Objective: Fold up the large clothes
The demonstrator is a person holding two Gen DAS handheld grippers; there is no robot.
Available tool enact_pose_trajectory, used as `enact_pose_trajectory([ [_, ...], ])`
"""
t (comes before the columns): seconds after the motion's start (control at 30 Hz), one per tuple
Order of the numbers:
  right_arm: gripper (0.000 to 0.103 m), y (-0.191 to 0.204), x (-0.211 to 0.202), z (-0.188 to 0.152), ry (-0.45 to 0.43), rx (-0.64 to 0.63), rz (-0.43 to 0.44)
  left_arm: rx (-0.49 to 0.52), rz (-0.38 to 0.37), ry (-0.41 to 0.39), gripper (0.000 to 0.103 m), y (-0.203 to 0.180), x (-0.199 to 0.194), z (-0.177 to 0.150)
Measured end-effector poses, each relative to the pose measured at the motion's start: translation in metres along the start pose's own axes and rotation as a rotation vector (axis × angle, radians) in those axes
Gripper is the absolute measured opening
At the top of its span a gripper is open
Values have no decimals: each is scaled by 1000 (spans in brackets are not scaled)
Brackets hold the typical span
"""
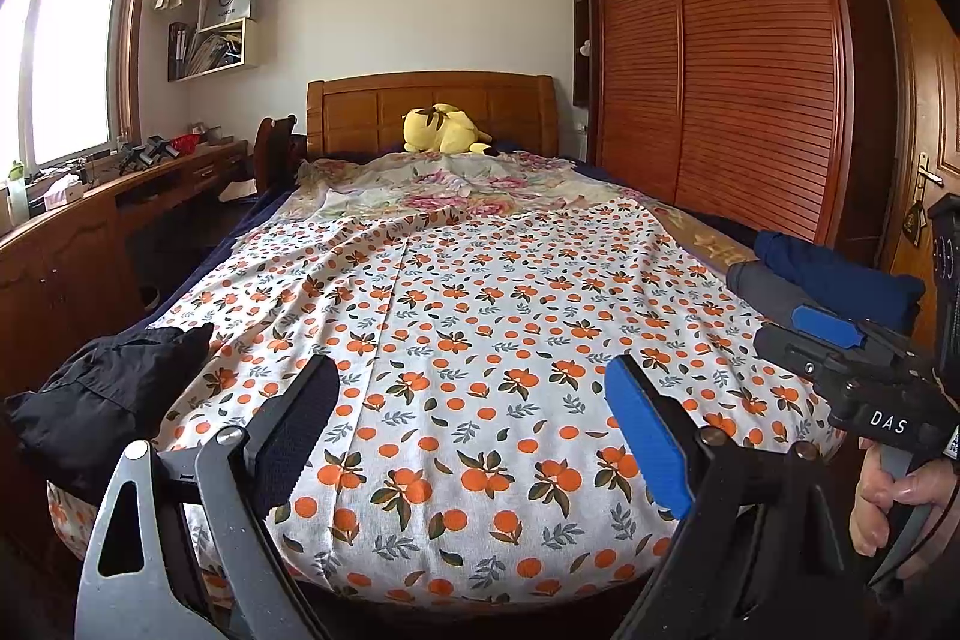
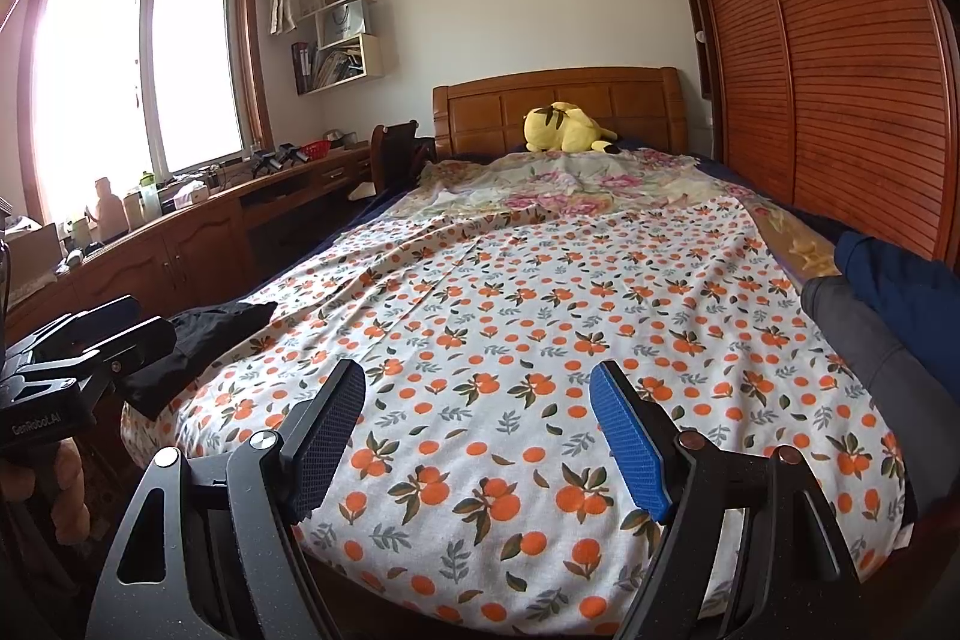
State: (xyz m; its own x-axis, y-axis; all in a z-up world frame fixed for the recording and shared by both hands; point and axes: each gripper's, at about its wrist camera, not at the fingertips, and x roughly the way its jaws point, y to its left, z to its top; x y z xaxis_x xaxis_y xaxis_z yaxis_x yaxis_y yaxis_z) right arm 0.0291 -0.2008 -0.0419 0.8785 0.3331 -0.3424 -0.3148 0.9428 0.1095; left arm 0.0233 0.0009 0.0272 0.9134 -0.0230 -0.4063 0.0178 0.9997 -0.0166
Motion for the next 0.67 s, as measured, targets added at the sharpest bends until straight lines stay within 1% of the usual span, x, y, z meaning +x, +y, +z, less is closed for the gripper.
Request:
enact_pose_trajectory([
  [0.67, 79, -1, -1, -1, -4, -1, -8, 6, 1, -4, 91, -2, -4, 2],
])
